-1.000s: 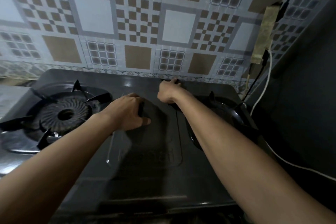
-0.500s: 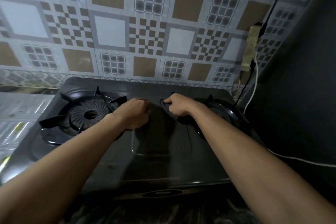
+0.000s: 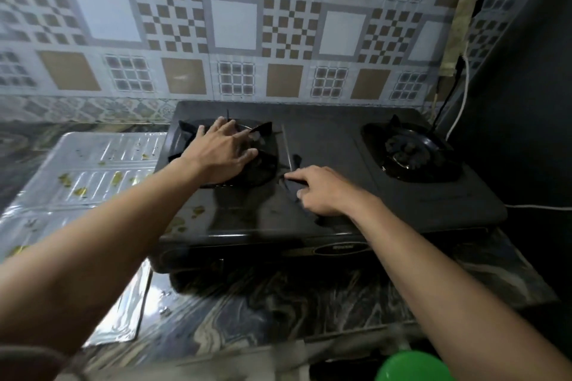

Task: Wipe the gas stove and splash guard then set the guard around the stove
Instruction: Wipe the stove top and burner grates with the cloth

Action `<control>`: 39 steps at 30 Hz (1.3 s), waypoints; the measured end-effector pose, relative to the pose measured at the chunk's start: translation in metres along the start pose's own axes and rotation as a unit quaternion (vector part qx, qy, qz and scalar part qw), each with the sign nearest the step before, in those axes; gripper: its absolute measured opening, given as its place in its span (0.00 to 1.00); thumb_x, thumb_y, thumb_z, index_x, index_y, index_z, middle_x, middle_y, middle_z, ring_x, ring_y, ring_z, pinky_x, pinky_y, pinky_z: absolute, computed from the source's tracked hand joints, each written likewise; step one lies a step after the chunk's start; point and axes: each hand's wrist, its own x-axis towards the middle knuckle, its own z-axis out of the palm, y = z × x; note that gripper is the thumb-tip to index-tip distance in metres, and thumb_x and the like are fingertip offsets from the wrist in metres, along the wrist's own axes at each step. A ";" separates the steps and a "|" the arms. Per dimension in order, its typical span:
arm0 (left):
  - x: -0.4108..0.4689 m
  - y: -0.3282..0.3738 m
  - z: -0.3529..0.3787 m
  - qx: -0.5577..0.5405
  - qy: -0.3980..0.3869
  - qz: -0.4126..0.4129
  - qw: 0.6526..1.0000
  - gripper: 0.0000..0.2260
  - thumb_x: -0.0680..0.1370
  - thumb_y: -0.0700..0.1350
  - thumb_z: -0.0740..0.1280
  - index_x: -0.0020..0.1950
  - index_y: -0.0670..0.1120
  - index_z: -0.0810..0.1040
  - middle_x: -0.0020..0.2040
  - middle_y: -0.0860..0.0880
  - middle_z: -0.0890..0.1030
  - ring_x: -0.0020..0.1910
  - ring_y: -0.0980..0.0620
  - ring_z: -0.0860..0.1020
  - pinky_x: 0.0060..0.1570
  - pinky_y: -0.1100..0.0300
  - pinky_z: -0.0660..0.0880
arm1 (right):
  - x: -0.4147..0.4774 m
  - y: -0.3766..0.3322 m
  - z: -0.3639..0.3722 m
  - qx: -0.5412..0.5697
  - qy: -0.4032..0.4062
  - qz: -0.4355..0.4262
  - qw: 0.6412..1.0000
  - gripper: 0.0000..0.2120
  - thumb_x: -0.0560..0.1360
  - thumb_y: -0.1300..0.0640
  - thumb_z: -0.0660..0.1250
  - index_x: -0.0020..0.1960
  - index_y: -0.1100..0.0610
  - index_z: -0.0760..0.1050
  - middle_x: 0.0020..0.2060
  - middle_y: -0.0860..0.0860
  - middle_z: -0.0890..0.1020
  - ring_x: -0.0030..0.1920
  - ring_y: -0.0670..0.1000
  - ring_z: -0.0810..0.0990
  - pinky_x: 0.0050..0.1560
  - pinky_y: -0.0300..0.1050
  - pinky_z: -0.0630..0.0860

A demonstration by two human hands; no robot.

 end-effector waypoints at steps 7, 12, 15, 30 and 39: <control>-0.016 -0.028 0.011 0.002 -0.089 -0.021 0.996 0.35 0.76 0.72 0.44 0.80 0.57 0.53 0.82 0.44 0.47 0.80 0.41 0.44 0.75 0.35 0.44 | -0.007 -0.004 0.060 -0.028 0.201 0.003 0.979 0.21 0.82 0.57 0.55 0.75 0.58 0.65 0.77 0.53 0.64 0.78 0.51 0.55 0.77 0.46 0.53; -0.012 -0.042 0.009 0.017 -0.102 0.020 0.994 0.38 0.74 0.74 0.41 0.80 0.58 0.54 0.82 0.45 0.48 0.80 0.42 0.44 0.74 0.33 0.43 | -0.009 -0.018 0.072 -0.001 0.250 0.056 0.967 0.19 0.82 0.54 0.54 0.71 0.58 0.70 0.79 0.52 0.58 0.79 0.50 0.51 0.77 0.50 0.54; -0.006 -0.058 0.008 0.040 -0.107 0.027 0.993 0.40 0.71 0.76 0.37 0.79 0.61 0.55 0.82 0.46 0.49 0.80 0.43 0.44 0.73 0.31 0.43 | -0.011 -0.028 0.082 -0.014 0.257 0.057 0.965 0.21 0.82 0.57 0.54 0.74 0.59 0.68 0.76 0.53 0.65 0.77 0.51 0.59 0.76 0.46 0.55; -0.001 -0.080 0.011 -0.006 -0.115 0.025 0.993 0.40 0.71 0.77 0.42 0.80 0.59 0.52 0.82 0.46 0.44 0.79 0.44 0.38 0.71 0.32 0.35 | 0.004 -0.163 0.163 -0.034 0.285 -0.040 0.957 0.22 0.77 0.58 0.55 0.69 0.63 0.71 0.69 0.60 0.74 0.71 0.58 0.69 0.75 0.51 0.59; 0.004 -0.083 0.008 -0.003 -0.157 0.020 0.987 0.41 0.69 0.79 0.41 0.79 0.63 0.46 0.81 0.47 0.39 0.78 0.46 0.33 0.70 0.33 0.32 | 0.007 -0.189 0.173 -0.048 0.259 -0.197 0.944 0.19 0.79 0.56 0.58 0.67 0.60 0.74 0.65 0.57 0.77 0.67 0.57 0.72 0.72 0.50 0.64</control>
